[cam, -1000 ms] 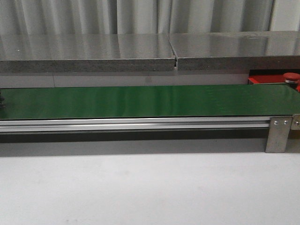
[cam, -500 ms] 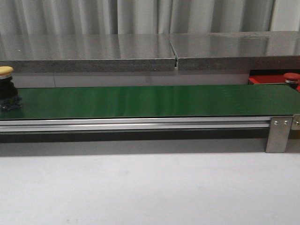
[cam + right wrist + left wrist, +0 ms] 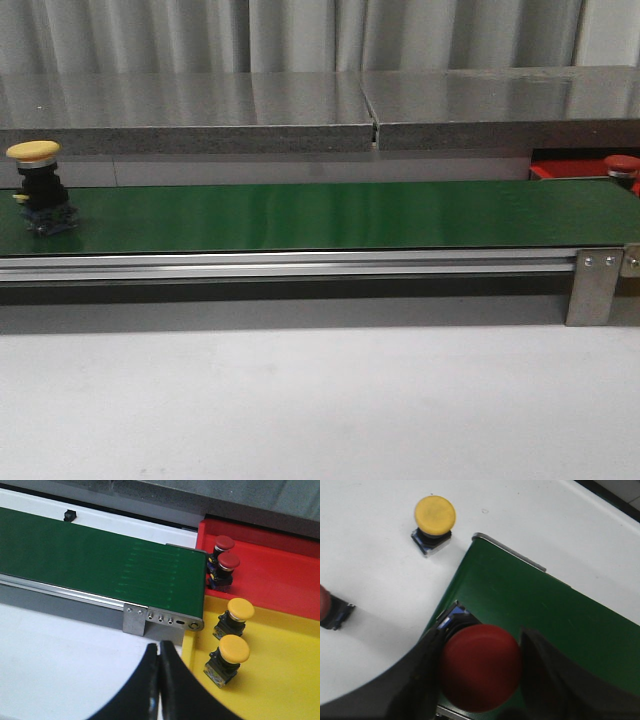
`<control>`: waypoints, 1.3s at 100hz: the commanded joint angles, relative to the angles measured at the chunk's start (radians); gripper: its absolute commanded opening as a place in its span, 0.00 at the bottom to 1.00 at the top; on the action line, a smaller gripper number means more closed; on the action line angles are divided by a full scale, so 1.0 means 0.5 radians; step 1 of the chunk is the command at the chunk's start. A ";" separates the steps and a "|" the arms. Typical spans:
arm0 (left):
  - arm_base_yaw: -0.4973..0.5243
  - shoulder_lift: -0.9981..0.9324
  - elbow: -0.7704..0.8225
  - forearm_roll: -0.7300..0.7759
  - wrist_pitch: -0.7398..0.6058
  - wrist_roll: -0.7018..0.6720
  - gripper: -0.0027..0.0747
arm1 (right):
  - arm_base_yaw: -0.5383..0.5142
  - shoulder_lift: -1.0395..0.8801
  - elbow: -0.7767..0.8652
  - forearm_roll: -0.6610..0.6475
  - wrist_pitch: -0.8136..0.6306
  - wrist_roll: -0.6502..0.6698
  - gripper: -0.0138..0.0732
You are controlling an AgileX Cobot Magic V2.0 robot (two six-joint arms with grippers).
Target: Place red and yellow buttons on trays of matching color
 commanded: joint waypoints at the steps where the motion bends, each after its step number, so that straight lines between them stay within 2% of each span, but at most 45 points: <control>1: -0.050 -0.054 -0.046 -0.064 -0.129 0.013 0.21 | 0.003 0.010 -0.049 0.017 -0.138 -0.016 0.08; 26: -0.122 0.089 -0.050 -0.064 -0.115 0.016 0.22 | 0.003 0.010 -0.049 0.017 -0.138 -0.016 0.08; 33: -0.122 0.101 -0.050 -0.064 -0.112 0.016 0.25 | 0.003 0.010 -0.049 0.017 -0.138 -0.016 0.08; 40: -0.122 0.101 -0.050 -0.064 -0.112 0.021 0.36 | 0.003 0.010 -0.049 0.017 -0.138 -0.016 0.08; 52: -0.122 0.101 -0.063 -0.064 -0.112 0.022 0.66 | 0.003 0.010 -0.049 0.017 -0.138 -0.016 0.08; 57: -0.125 0.087 -0.064 -0.067 -0.112 0.022 0.74 | 0.003 0.010 -0.049 0.017 -0.138 -0.016 0.08; 63: -0.132 0.059 -0.064 -0.067 -0.120 0.054 0.76 | 0.003 0.010 -0.049 0.017 -0.138 -0.016 0.08; 82: -0.195 -0.126 -0.064 -0.067 -0.157 0.219 0.69 | 0.003 0.010 -0.049 0.017 -0.138 -0.016 0.08; 91: -0.267 -0.246 -0.064 -0.054 -0.162 0.352 0.61 | 0.003 0.010 -0.049 0.017 -0.138 -0.016 0.08; 98: -0.334 -0.328 -0.044 -0.016 -0.184 0.383 0.46 | 0.003 0.010 -0.049 0.017 -0.138 -0.016 0.08; 103: -0.394 -0.388 -0.016 0.042 -0.211 0.383 0.30 | 0.003 0.010 -0.049 0.017 -0.138 -0.016 0.08; 111: -0.508 -0.492 0.049 0.135 -0.250 0.383 0.00 | 0.003 0.010 -0.049 0.017 -0.138 -0.016 0.08; 130: -0.826 -0.724 0.283 0.347 -0.433 0.362 0.01 | 0.003 0.010 -0.049 0.017 -0.138 -0.016 0.08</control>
